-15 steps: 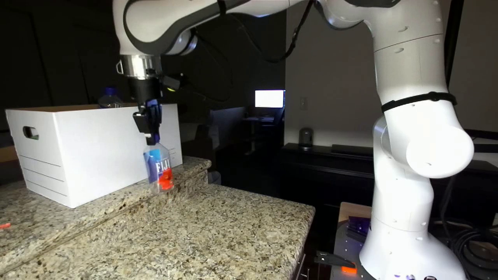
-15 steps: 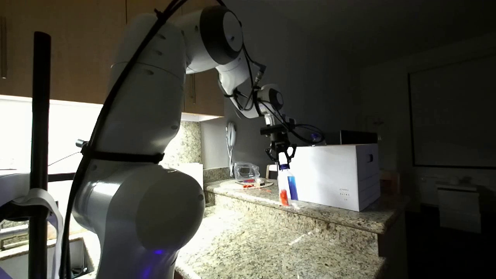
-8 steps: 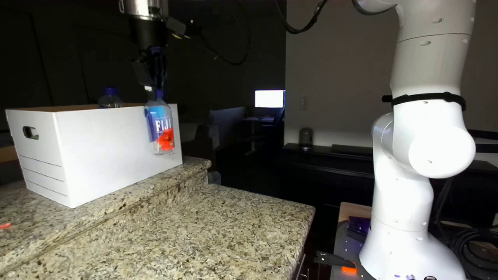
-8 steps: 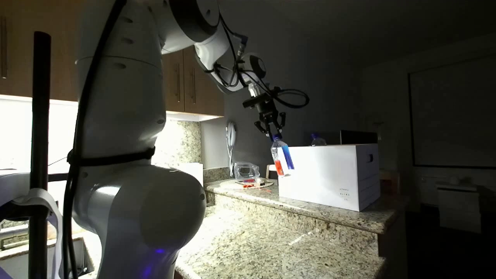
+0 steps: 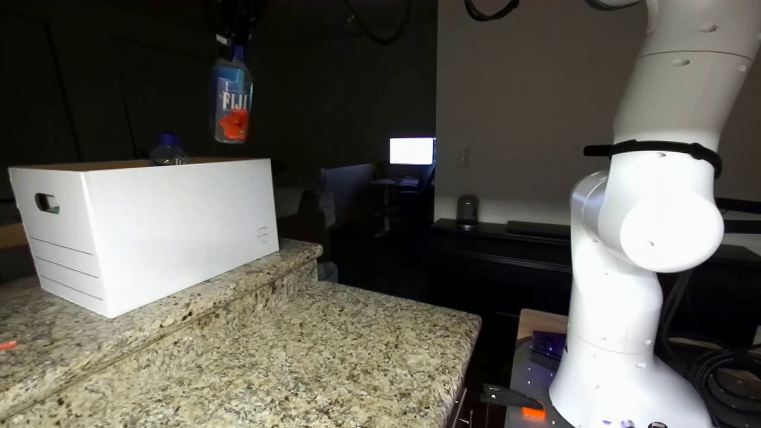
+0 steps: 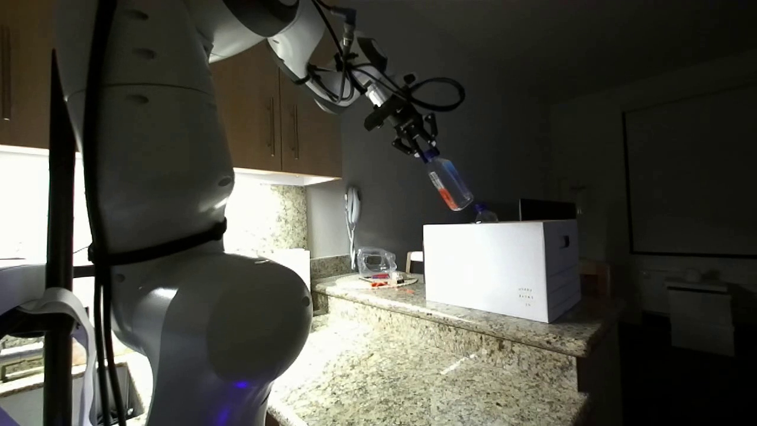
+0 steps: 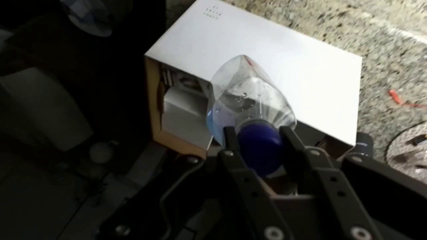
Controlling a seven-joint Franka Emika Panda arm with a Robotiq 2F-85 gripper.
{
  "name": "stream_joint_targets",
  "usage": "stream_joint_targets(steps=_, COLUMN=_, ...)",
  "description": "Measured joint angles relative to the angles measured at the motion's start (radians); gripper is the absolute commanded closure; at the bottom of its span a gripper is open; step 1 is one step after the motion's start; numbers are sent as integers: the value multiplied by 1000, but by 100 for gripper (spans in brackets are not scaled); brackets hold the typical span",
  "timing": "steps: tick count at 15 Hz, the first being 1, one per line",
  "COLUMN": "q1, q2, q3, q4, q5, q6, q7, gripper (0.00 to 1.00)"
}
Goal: Place two empty water bottles inside the white storage box
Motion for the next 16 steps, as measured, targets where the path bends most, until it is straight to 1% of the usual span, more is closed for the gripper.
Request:
stream_joint_targets(steps=4, q1=-76, q2=-1, q3=-8, q4=-1, q5=-115, q6=154, q7=115, gripper=86)
stream_joint_targets(steps=8, q1=-150, q2=44, q3=-25, q4=-4, q5=-272, q6=322, q7=308, gripper=86)
stream_joint_targets(steps=9, q1=-162, q2=63, q3=-35, q4=-4, q5=-294, q6=356, q7=352, gripper=86)
stream_joint_targets(steps=12, q1=-172, q2=136, q3=-85, q4=-2, q5=-273, q6=453, q7=392, gripper=86)
stream_joint_targets(steps=14, q1=-171, q2=187, q3=-113, q4=-1, q5=-195, q6=522, q7=388, gripper=86)
stream_joint_targets(steps=16, q1=-168, q2=226, q3=-128, q4=-1, q5=-102, q6=581, q7=363, gripper=86)
